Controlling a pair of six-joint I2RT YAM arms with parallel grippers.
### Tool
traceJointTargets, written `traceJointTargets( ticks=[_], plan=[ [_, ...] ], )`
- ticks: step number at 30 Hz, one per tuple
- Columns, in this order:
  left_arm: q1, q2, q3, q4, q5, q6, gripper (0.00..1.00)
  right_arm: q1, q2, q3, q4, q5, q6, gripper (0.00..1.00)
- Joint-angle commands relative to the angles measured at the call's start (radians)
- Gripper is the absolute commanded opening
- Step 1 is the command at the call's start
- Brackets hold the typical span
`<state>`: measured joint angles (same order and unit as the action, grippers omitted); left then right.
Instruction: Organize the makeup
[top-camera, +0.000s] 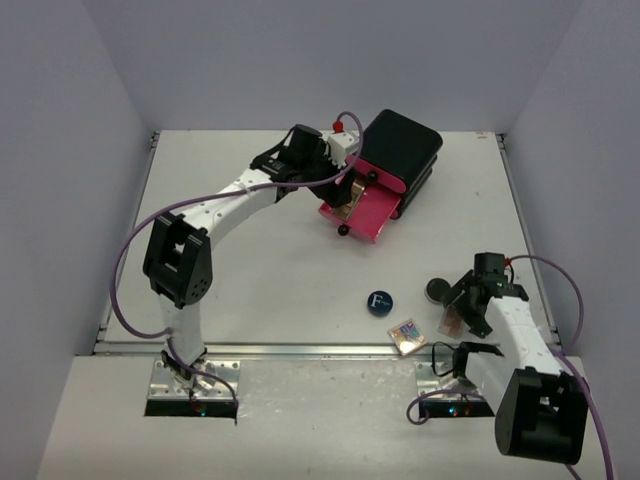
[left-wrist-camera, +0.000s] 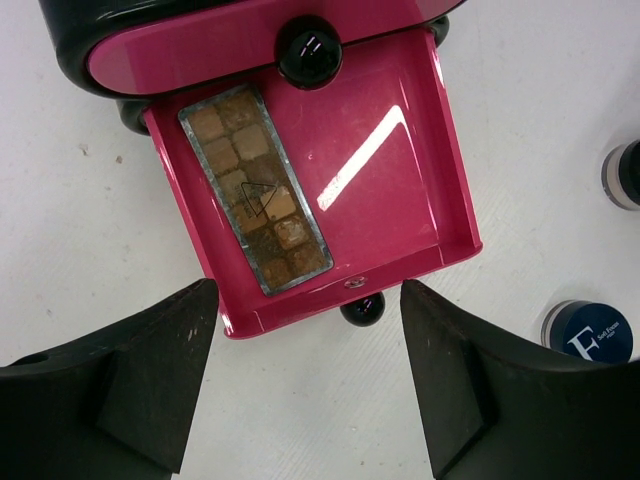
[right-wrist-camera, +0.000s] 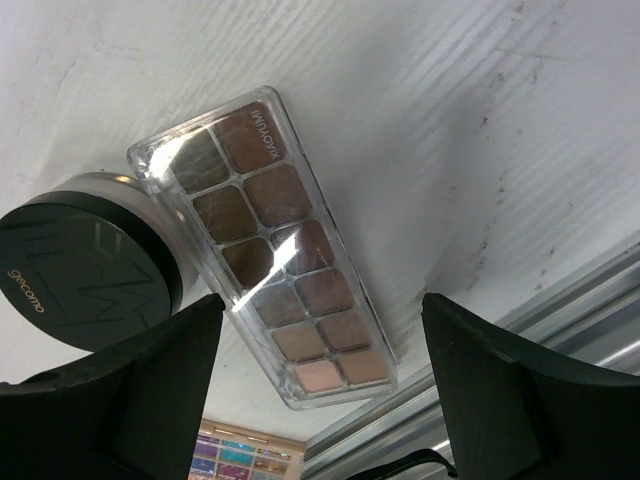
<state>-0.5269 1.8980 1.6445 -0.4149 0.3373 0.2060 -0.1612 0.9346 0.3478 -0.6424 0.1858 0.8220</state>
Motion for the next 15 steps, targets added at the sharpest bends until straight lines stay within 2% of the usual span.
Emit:
traceJointTargets(
  ticks=[1, 5, 12, 15],
  plan=[
    [0.025, 0.033, 0.058, 0.009, 0.042, -0.021, 0.71, 0.006, -0.011, -0.043, 0.078, -0.042, -0.057, 0.81],
    [0.036, 0.048, 0.077, -0.003, 0.062, -0.030, 0.71, 0.009, 0.048, -0.040, 0.105, -0.061, -0.073, 0.77],
    [0.054, 0.059, 0.095, -0.004, 0.080, -0.037, 0.71, 0.035, 0.105, -0.018, 0.132, -0.078, -0.113, 0.77],
    [0.058, 0.073, 0.109, -0.010, 0.091, -0.047, 0.71, 0.035, 0.128, -0.004, 0.136, -0.065, -0.122, 0.70]
  ],
)
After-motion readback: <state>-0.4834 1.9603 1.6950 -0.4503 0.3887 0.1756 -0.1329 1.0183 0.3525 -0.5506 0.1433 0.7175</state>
